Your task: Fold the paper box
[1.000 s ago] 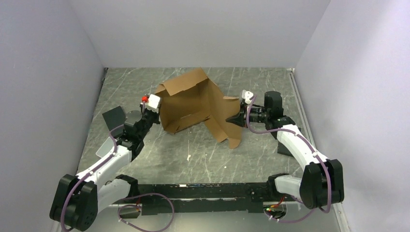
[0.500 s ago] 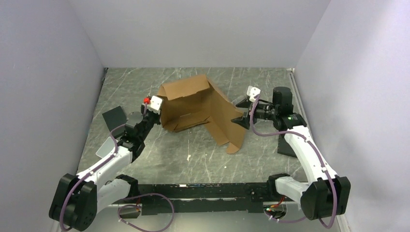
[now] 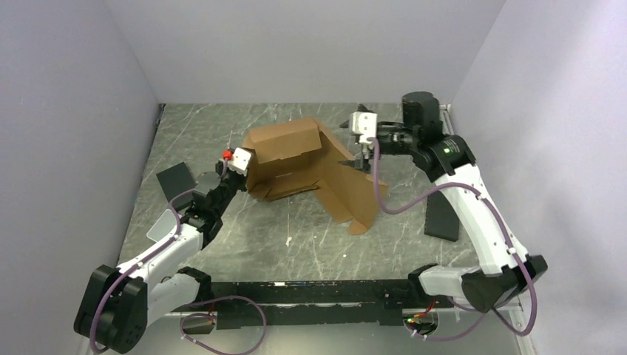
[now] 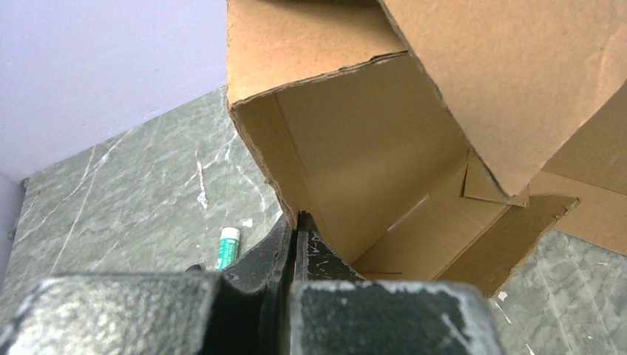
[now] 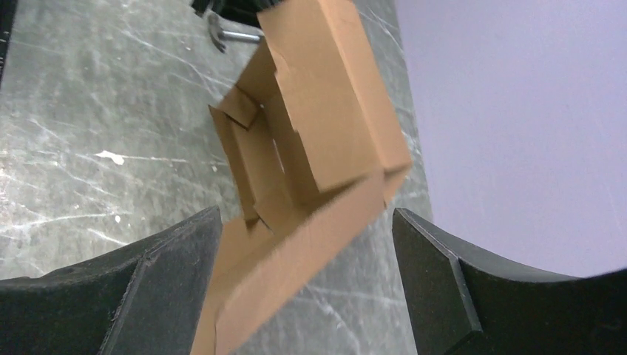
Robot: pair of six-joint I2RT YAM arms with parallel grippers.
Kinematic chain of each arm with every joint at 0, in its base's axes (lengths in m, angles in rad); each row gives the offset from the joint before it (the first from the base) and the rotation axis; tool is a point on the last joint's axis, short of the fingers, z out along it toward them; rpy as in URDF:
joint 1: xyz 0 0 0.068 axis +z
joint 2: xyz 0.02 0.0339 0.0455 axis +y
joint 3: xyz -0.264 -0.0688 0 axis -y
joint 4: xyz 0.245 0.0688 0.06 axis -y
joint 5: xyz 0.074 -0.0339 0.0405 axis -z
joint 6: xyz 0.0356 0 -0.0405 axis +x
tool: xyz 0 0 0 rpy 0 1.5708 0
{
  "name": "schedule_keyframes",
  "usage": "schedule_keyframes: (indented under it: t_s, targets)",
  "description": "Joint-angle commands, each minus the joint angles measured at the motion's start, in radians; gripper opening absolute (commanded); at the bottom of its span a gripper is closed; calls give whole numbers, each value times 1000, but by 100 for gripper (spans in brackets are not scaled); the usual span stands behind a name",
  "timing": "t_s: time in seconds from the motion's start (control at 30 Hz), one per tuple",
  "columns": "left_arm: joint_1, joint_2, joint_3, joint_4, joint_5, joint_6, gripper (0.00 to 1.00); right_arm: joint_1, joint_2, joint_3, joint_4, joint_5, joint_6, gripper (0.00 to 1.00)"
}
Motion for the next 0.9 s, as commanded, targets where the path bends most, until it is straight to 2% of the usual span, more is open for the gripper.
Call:
schedule_keyframes:
  t_s: [0.0, 0.17, 0.37, 0.5, 0.63, 0.87]
  targets:
    - [-11, 7, 5, -26, -7, 45, 0, 144, 99, 137, -129, 141, -99, 87]
    - [-14, 6, 9, -37, -3, 41, 0, 302, 207, 204, -84, 276, -52, 83]
    - [-16, -7, 13, -48, -3, 37, 0, 313, 334, 305, -36, 330, 40, 82]
    - [-17, 2, 25, -53, 9, 36, 0, 315, 438, 426, -76, 350, 13, 79]
    - [-17, 11, 28, -56, 15, 35, 0, 332, 538, 533, -138, 379, -27, 72]
    - [-17, 0, 36, -68, 26, 24, 0, 361, 597, 538, -164, 439, -77, 62]
